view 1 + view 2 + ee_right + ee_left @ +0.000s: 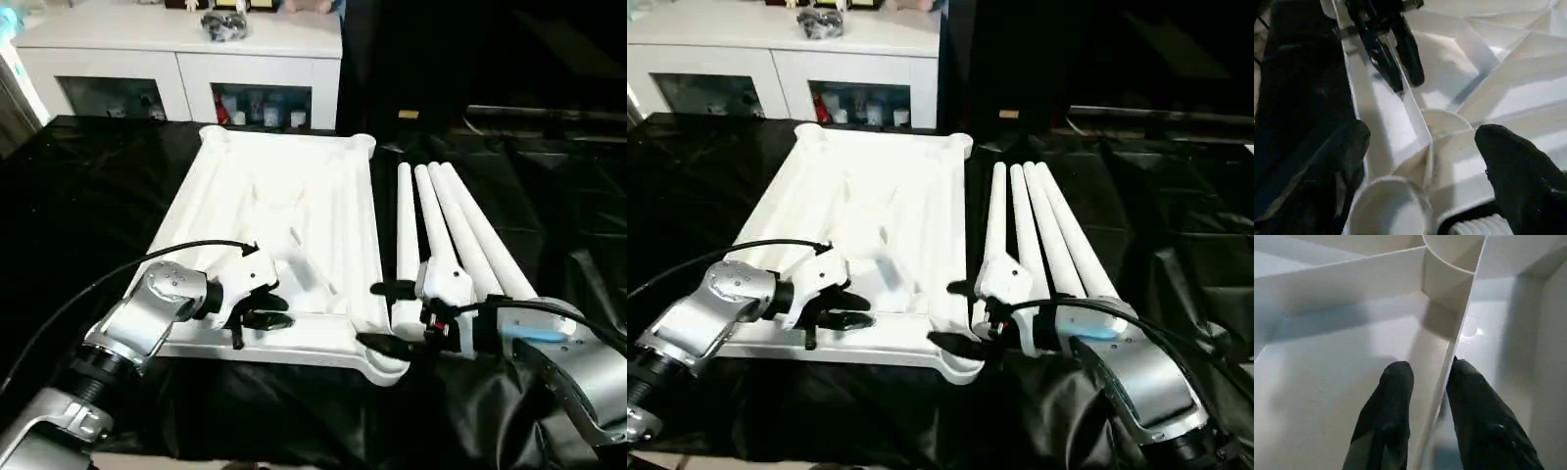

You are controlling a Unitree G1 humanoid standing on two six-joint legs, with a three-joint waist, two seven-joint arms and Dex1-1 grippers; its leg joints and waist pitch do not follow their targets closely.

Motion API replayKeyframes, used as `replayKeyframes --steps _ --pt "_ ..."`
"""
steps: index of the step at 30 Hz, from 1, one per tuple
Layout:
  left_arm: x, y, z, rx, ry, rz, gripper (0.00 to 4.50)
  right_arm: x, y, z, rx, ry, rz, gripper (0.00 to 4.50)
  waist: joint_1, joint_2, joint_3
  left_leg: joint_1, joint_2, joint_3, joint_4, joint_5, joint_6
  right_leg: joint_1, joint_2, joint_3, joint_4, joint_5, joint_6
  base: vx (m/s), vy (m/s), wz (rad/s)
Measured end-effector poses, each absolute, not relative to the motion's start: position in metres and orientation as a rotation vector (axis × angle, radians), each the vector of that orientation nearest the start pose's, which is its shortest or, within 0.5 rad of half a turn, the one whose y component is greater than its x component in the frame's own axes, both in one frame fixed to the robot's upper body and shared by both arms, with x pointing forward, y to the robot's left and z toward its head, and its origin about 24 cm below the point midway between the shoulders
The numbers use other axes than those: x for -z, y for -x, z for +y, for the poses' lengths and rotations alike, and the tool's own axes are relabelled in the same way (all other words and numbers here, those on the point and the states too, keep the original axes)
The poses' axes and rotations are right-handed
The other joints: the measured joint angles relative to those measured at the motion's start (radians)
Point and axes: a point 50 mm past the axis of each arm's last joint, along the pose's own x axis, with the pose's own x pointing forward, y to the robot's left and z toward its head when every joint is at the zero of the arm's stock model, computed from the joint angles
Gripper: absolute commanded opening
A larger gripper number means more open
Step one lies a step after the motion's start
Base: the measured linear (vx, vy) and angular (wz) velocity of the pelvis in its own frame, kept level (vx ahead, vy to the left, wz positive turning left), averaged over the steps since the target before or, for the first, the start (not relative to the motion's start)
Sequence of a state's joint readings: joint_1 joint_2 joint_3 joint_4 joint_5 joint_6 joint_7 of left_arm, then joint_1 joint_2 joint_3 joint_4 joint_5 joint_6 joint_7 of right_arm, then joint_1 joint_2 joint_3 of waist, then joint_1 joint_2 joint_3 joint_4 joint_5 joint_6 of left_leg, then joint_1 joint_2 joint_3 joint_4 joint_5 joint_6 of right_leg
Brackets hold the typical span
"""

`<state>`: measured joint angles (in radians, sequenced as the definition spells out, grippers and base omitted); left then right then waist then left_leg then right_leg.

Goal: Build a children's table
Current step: Move table base

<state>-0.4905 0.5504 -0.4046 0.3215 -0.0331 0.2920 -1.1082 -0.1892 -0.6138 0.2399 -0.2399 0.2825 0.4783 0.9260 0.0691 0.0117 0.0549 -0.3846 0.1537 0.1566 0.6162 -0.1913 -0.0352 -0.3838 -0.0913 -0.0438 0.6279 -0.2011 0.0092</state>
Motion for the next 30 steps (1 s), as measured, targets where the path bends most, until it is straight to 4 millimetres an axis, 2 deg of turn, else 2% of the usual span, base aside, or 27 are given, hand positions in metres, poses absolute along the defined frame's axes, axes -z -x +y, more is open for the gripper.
replayKeyframes --steps 2,4,7,15,19,23,30 --pt "-0.053 -0.296 0.156 1.256 -0.531 0.573 1.03 -0.087 -0.244 -0.15 -1.165 0.3 0.35 3.93 0.002 0.0 0.0 0.0 0.001 0.002 -0.001 0.0 0.0 -0.001 0.0 0.0 0.0 -0.001 0.002 0.0 0.0 0.0" --pt "-0.054 -0.296 0.156 1.255 -0.543 0.569 0.68 -0.086 -0.244 -0.15 -1.167 0.302 0.352 3.93 0.003 0.0 0.0 0.0 0.002 0.003 -0.002 0.0 0.0 -0.001 0.0 0.0 0.0 -0.002 0.003 0.0 0.0 0.0" --pt "-0.055 -0.295 0.155 1.256 -0.547 0.564 0.59 -0.086 -0.244 -0.149 -1.169 0.302 0.352 3.93 0.004 0.0 0.0 0.0 0.003 0.006 -0.002 0.0 0.0 -0.002 0.0 0.001 -0.001 -0.002 0.003 0.0 0.0 0.0" --pt "-0.061 -0.285 0.159 1.172 -0.514 0.559 0.02 -0.085 -0.244 -0.15 -1.165 0.314 0.351 3.93 -0.021 -0.003 0.002 -0.002 0.007 0.012 -0.002 0.0 0.0 -0.008 0.0 0.001 -0.001 -0.002 0.003 0.0 0.0 0.0" --pt "-0.069 -0.28 0.164 1.111 -0.501 0.552 0.02 -0.085 -0.244 -0.15 -1.165 0.316 0.346 3.93 -0.022 -0.003 0.002 -0.006 0.01 0.014 -0.002 0.0 0.0 -0.015 0.003 0.001 -0.001 -0.002 0.003 0.0 0.0 0.0" --pt "-0.072 -0.278 0.171 1.045 -0.491 0.561 0.02 -0.085 -0.244 -0.15 -1.166 0.318 0.343 3.93 -0.014 -0.003 0.002 -0.006 0.012 0.016 -0.002 0.0 0.0 -0.015 0.003 0.001 -0.001 -0.002 0.002 0.0 0.0 0.0" --pt "-0.067 -0.269 0.168 1.064 -0.509 0.516 0.02 -0.082 -0.245 -0.151 -1.16 0.318 0.35 3.93 0.006 -0.004 0.002 -0.006 0.012 0.018 -0.002 0.0 0.0 -0.015 0.002 0.002 -0.001 -0.002 0.002 0.0 0.0 0.0"
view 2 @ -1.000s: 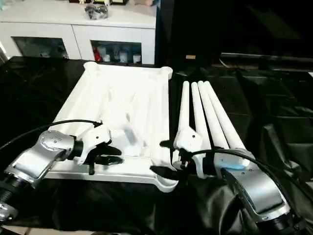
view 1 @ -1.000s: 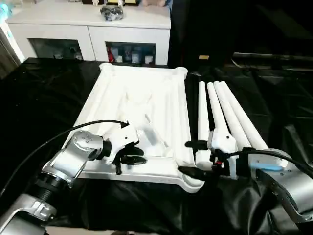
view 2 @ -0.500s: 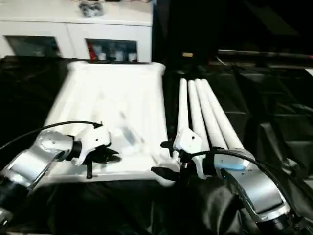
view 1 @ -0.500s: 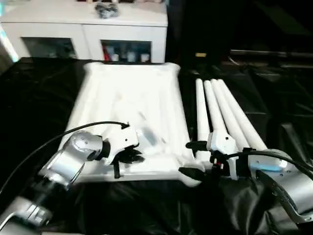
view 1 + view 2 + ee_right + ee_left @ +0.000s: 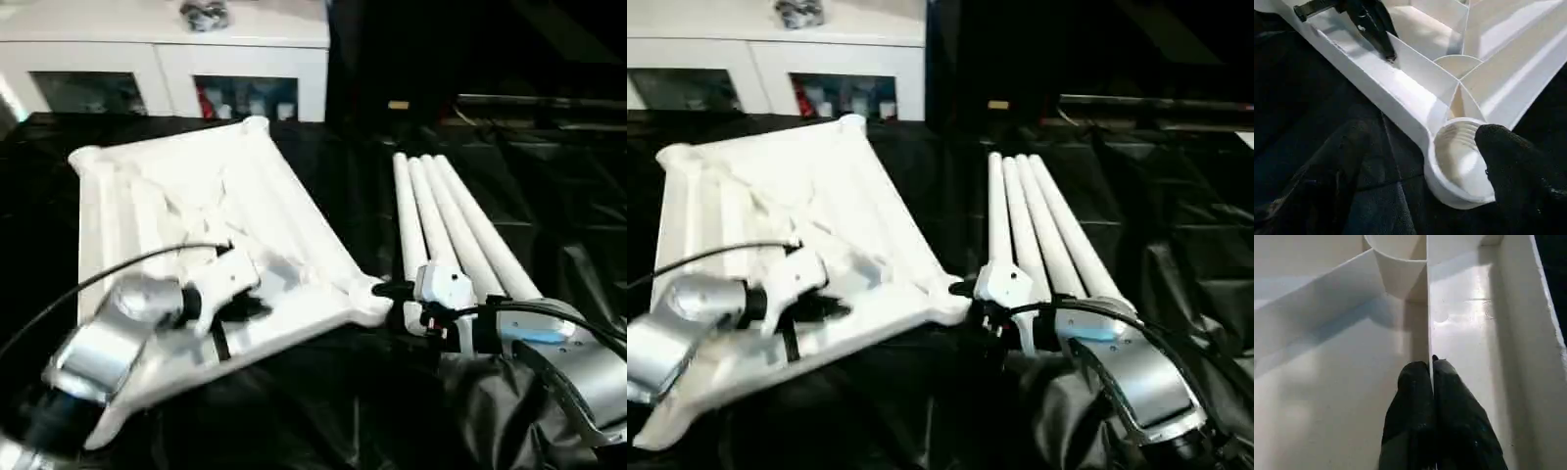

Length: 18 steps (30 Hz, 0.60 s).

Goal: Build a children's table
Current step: Move table base

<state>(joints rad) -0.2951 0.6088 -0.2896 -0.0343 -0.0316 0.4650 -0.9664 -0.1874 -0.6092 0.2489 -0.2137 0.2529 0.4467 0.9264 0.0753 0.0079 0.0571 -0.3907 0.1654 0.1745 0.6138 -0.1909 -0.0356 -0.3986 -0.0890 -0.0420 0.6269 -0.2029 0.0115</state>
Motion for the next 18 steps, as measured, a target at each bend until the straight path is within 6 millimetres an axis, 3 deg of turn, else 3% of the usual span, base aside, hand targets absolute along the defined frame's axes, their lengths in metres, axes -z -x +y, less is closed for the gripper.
replayKeyframes --steps 2,6,12,18 --pt "-0.068 -0.27 0.167 1.067 -0.517 0.502 0.02 -0.082 -0.245 -0.15 -1.161 0.32 0.351 3.93 0.006 0.0 0.0 0.0 0.0 0.0 0.0 0.0 0.0 0.0 0.0 0.0 0.0 0.0 0.0 0.0 0.0 0.0" --pt "-0.068 -0.272 0.162 1.037 -0.508 0.473 0.5 -0.082 -0.245 -0.149 -1.16 0.321 0.354 4.09 0.013 0.0 0.0 0.0 0.0 0.0 0.0 0.0 0.0 0.0 0.0 0.0 0.001 0.0 0.0 0.0 0.0 0.0" --pt "-0.095 -0.286 0.174 0.958 -0.588 0.356 0.93 -0.084 -0.243 -0.144 -1.15 0.254 0.351 4.46 0.006 0.001 -0.001 0.005 0.001 0.0 0.0 0.001 -0.001 0.002 0.001 0.001 0.003 0.0 0.0 0.0 0.0 0.0" --pt "-0.103 -0.269 0.185 1.048 -0.57 0.399 1.52 -0.096 -0.254 -0.14 -1.011 0.145 0.291 4.5 0.001 0.001 -0.001 0.005 0.001 0.0 0.0 0.001 -0.003 0.001 0.001 0.0 0.004 0.0 0.0 0.0 0.0 0.0"
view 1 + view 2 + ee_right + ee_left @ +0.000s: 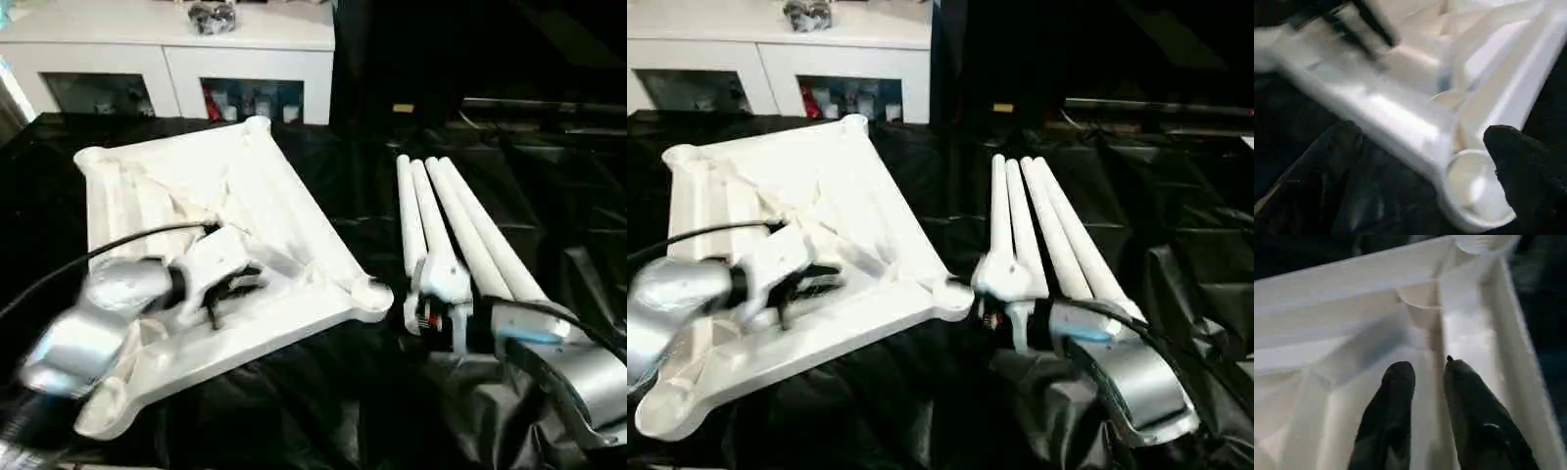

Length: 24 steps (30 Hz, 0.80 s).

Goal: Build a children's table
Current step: Move table base, then pick table leg

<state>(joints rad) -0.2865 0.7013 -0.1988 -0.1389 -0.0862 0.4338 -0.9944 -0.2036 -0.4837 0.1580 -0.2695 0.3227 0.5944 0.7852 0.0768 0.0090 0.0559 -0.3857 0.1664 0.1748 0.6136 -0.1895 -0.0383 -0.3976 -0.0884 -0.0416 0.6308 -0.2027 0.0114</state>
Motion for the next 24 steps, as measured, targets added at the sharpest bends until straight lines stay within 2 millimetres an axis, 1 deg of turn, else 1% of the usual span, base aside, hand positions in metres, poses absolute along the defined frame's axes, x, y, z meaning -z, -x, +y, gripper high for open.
replayKeyframes --steps 2,3,5,6,8,9,10,11,12,14,15,18,19,21,24 --pt "-0.107 -0.267 0.184 1.053 -0.551 0.381 1.69 -0.102 -0.263 -0.138 -0.938 0.107 0.281 4.5 0.0 0.0 0.0 0.001 0.0 0.0 0.0 0.0 0.0 0.001 0.0 0.0 0.0 0.0 0.0 0.0 0.0 0.0" --pt "-0.11 -0.269 0.183 1.044 -0.526 0.357 1.77 -0.107 -0.275 -0.137 -0.85 0.067 0.278 4.5 -0.002 0.0 0.0 0.001 0.0 0.0 0.0 0.001 -0.002 0.0 0.0 0.0 0.001 0.001 -0.002 0.0 0.0 0.0" --pt "-0.114 -0.269 0.176 1.042 -0.491 0.312 1.97 -0.111 -0.287 -0.137 -0.748 0.054 0.289 4.5 0.001 0.0 0.0 0.001 0.0 0.0 0.0 0.002 -0.004 0.001 0.0 0.0 0.001 0.001 -0.002 0.0 0.0 0.0" --pt "-0.114 -0.27 0.173 1.036 -0.458 0.3 2.09 -0.108 -0.292 -0.139 -0.673 0.045 0.334 4.5 0.004 -0.002 -0.001 0.001 0.0 0.0 -0.001 0.003 -0.004 0.001 0.0 0.0 0.001 0.001 -0.002 0.0 0.0 0.0" --pt "-0.114 -0.27 0.166 1.028 -0.408 0.279 2.14 -0.099 -0.299 -0.142 -0.554 0.025 0.429 4.5 0.005 -0.003 -0.001 0.0 0.0 0.0 -0.001 0.003 -0.006 0.001 0.0 0.0 0.001 0.001 -0.002 0.0 0.0 0.0" --pt "-0.115 -0.269 0.161 1.039 -0.388 0.267 2.26 -0.093 -0.3 -0.143 -0.509 0.019 0.48 4.5 0.006 -0.003 -0.001 0.0 0.0 0.0 -0.002 0.004 -0.006 0.001 0.0 0.0 0.001 0.001 -0.002 0.0 0.0 0.0" --pt "-0.116 -0.268 0.159 1.043 -0.382 0.265 2.26 -0.088 -0.299 -0.143 -0.483 0.011 0.512 4.5 0.006 -0.003 -0.001 0.0 0.0 0.0 -0.002 0.004 -0.007 0.001 0.0 0.0 0.001 0.002 -0.002 0.0 0.0 0.0" --pt "-0.116 -0.267 0.156 1.045 -0.377 0.262 2.4 -0.086 -0.299 -0.142 -0.464 0.003 0.532 4.5 0.006 -0.003 -0.001 0.0 0.0 0.0 -0.003 0.004 -0.007 0.0 0.0 0.0 0.001 0.002 -0.002 0.0 0.0 0.0" --pt "-0.115 -0.266 0.15 1.054 -0.364 0.257 2.53 -0.084 -0.298 -0.141 -0.447 -0.003 0.55 4.5 0.006 -0.003 -0.001 0.001 0.0 0.0 -0.005 0.005 -0.008 -0.001 0.0 0.0 0.001 0.002 -0.002 0.0 0.0 0.0" --pt "-0.113 -0.263 0.141 1.081 -0.338 0.253 2.59 -0.084 -0.299 -0.14 -0.424 -0.011 0.567 4.5 0.007 -0.004 -0.001 0.0 0.0 0.0 -0.007 0.006 -0.01 -0.002 0.001 0.0 0.001 0.002 -0.001 0.0 0.0 0.0" --pt "-0.112 -0.262 0.139 1.088 -0.332 0.258 2.84 -0.085 -0.3 -0.14 -0.406 -0.021 0.569 4.5 0.007 -0.004 -0.001 0.001 0.0 0.0 -0.009 0.007 -0.011 -0.003 0.002 0.0 0.001 0.001 -0.001 0.0 0.0 0.0" --pt "-0.112 -0.261 0.136 1.087 -0.33 0.266 3.01 -0.091 -0.304 -0.142 -0.351 -0.03 0.569 4.5 0.005 -0.004 -0.001 0.001 0.003 0.0 -0.011 0.009 -0.014 -0.004 0.005 0.0 0.001 0.001 -0.001 0.0 0.0 0.0" --pt "-0.113 -0.26 0.136 1.089 -0.329 0.265 3.12 -0.092 -0.305 -0.144 -0.329 -0.033 0.567 4.5 0.005 -0.004 -0.002 0.001 0.005 0.0 -0.011 0.009 -0.015 -0.004 0.006 0.0 0.001 0.001 -0.001 0.0 0.0 0.0" --pt "-0.112 -0.26 0.135 1.09 -0.323 0.27 3.38 -0.092 -0.305 -0.148 -0.296 -0.04 0.576 4.5 0.006 -0.004 -0.001 0.001 0.007 0.0 -0.011 0.01 -0.016 -0.004 0.009 0.001 0.0 0.001 -0.001 0.0 0.0 0.0" --pt "-0.11 -0.26 0.134 1.091 -0.32 0.288 3.59 -0.091 -0.305 -0.153 -0.258 -0.044 0.597 4.5 0.006 -0.003 -0.001 0.002 0.008 0.0 -0.012 0.011 -0.018 -0.004 0.011 0.001 0.0 0.001 -0.001 0.0 0.0 0.0"
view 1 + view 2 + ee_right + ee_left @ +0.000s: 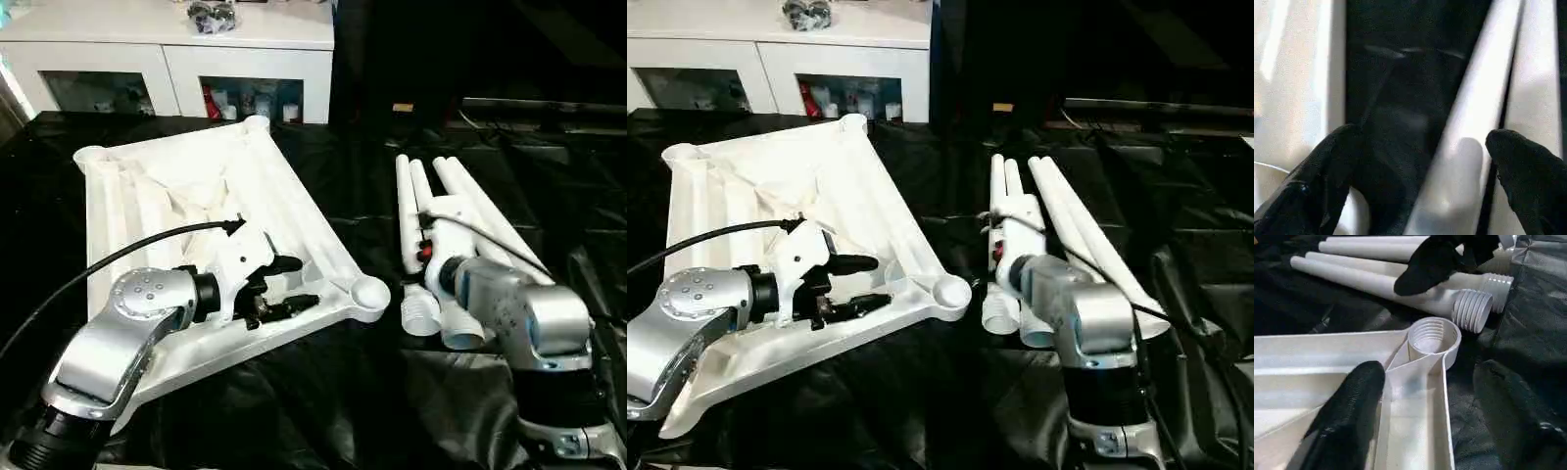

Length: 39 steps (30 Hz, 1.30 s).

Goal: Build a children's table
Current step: Pick table leg

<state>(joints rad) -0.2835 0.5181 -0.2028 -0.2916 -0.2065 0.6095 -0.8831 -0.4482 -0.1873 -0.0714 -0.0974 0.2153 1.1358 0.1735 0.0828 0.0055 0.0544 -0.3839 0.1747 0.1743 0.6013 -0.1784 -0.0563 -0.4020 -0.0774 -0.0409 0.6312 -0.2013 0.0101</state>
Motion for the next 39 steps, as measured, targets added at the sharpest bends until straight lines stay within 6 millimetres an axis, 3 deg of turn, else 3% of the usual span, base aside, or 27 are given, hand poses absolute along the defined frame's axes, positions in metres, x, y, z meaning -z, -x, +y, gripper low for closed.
replayKeyframes --steps 12,29,30,32,39 --pt "-0.112 -0.257 0.132 1.109 -0.313 0.296 4.45 -0.086 -0.302 -0.153 -0.256 -0.074 0.65 4.5 -0.001 0.0 0.0 0.001 0.0 0.0 0.0 0.001 -0.002 0.0 0.0 0.0 0.0 0.001 -0.001 0.0 0.0 0.0" --pt "-0.114 -0.254 0.133 1.114 -0.318 0.292 4.45 -0.068 -0.311 -0.149 -0.253 -0.121 0.791 4.5 0.001 -0.003 -0.001 0.001 0.0 0.0 0.0 0.002 -0.003 0.0 0.0 0.0 0.0 0.001 -0.001 0.0 0.0 0.0" --pt "-0.114 -0.254 0.133 1.113 -0.319 0.291 4.5 -0.067 -0.312 -0.15 -0.247 -0.128 0.799 4.21 0.002 -0.004 -0.001 0.001 0.0 0.0 0.0 0.002 -0.003 0.0 0.0 0.0 0.0 0.001 -0.001 0.0 0.0 0.0" --pt "-0.115 -0.253 0.132 1.111 -0.323 0.285 4.5 -0.065 -0.313 -0.151 -0.239 -0.133 0.817 4.21 0.002 -0.004 -0.001 0.0 0.0 0.0 0.0 0.002 -0.003 0.0 0.0 0.0 0.0 0.001 -0.001 0.0 0.0 0.0" --pt "-0.117 -0.251 0.131 1.12 -0.321 0.281 4.5 -0.06 -0.312 -0.153 -0.225 -0.136 0.873 3.41 0.003 -0.006 -0.001 0.001 0.0 0.0 0.0 0.002 -0.004 0.0 0.0 0.0 0.001 0.001 -0.001 0.0 0.0 0.0"
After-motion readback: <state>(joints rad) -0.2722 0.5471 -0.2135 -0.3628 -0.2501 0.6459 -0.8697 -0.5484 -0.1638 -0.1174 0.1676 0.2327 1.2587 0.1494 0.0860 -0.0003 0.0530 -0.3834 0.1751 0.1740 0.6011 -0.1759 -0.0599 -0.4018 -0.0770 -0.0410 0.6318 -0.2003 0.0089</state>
